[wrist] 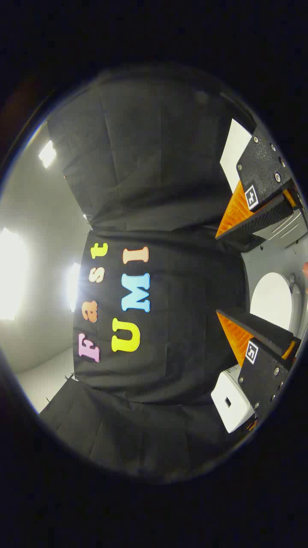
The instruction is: Open the toilet lid.
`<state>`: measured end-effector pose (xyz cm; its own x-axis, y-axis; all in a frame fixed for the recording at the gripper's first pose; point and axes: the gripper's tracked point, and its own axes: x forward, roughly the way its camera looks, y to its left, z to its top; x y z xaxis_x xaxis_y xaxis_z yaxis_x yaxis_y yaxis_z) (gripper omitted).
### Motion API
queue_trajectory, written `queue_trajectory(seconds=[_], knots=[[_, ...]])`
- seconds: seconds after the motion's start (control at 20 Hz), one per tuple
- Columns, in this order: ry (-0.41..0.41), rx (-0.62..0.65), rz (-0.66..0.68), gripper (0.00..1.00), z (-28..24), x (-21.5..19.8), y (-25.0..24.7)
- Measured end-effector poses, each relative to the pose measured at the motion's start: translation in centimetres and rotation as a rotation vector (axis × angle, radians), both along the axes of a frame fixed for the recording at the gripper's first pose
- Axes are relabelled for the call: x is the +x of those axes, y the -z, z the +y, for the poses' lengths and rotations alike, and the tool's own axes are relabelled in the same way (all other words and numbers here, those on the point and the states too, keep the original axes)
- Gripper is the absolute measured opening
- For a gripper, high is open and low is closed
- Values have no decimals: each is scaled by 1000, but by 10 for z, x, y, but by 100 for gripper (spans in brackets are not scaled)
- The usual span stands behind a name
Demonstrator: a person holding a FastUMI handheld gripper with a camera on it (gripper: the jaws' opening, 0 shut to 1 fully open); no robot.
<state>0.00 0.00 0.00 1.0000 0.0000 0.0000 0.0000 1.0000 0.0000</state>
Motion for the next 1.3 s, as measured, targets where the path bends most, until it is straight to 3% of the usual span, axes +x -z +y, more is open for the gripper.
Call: queue_trajectory(seconds=[0.65, 1.3], knots=[[-16, -24, 4, 95, 4, 1, 1], [-61, 56, -59, 94, 15, 3, -7]])
